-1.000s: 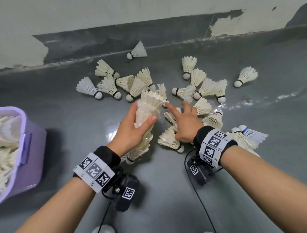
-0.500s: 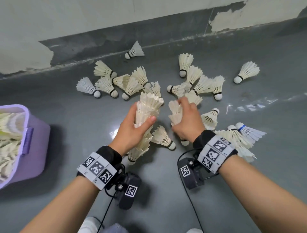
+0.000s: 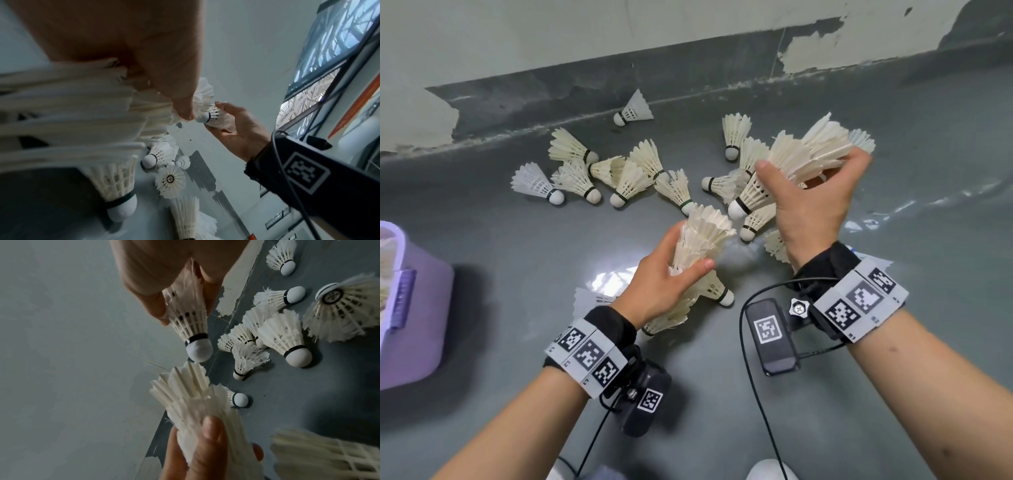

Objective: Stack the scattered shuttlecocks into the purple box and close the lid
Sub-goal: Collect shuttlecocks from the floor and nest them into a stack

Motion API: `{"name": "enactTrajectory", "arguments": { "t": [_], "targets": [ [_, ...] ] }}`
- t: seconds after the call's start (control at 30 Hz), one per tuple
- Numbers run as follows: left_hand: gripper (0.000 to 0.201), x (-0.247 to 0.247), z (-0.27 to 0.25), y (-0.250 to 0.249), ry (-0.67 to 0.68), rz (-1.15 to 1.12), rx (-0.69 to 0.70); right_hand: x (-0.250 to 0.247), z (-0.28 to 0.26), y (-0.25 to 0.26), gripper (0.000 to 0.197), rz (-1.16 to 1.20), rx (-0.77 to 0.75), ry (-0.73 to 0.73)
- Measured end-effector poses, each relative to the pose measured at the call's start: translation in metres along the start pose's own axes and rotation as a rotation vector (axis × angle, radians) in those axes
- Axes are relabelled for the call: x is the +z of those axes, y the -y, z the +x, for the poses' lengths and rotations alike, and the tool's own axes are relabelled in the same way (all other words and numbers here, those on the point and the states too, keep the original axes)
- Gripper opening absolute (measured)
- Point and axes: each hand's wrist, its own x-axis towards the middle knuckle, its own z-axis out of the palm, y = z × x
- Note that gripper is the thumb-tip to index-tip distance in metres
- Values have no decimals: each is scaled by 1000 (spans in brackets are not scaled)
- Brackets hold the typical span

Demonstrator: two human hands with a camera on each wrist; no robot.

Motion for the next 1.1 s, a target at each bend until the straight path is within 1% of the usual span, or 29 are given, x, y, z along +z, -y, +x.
{"name": "enactTrajectory", "arguments": {
  "t": [0.07, 0.13, 0.23, 0.3, 0.33, 0.43, 0.5, 0.53, 0.6, 0.67, 0.83, 0.9, 0.97, 1.07, 1.1],
  "targets": [
    [59, 1, -3, -1, 9, 19, 9, 2, -1, 1, 67, 19, 12, 27],
    [56, 2, -3, -4, 11, 12, 13, 6, -7, -2, 68, -32, 41, 117],
    [56, 2, -1, -7, 26, 17, 16, 10, -21, -10, 71, -176, 32, 279],
    [58, 1, 1, -7, 43, 36, 20, 9, -23, -13, 74, -221, 10, 332],
    [59, 0, 1, -5, 48, 44, 20, 9, -21, -14, 69, -219, 4, 349],
    [61, -6, 1, 2, 43, 70, 10, 7, -12, -9, 30, -174, 32, 370],
    [61, -10, 1, 4, 38, 95, 9, 7, -9, -5, 19, -161, 49, 383],
    [60, -12, 1, 4, 41, 108, 13, 7, -9, -4, 19, -193, 26, 389],
    [55, -13, 1, 5, 51, 134, 31, 6, -7, -6, 34, -266, -6, 398],
    [51, -14, 0, 5, 41, 144, 39, 4, -4, -9, 39, -317, 2, 408],
    [52, -19, 6, 7, 25, 195, 54, 3, -7, -12, 20, -333, 89, 441],
    [53, -22, 7, 6, 15, 232, 55, 4, -10, -12, 20, -321, 112, 455],
    [56, -29, 5, 5, -30, 247, 46, 9, -13, -10, 26, -319, 120, 473],
    [60, -51, -3, 4, -127, 298, 38, 24, -21, -7, 39, -222, 161, 508],
    [63, -62, -9, 4, -150, 342, 39, 32, -26, -4, 39, -181, 167, 525]
  ]
}}
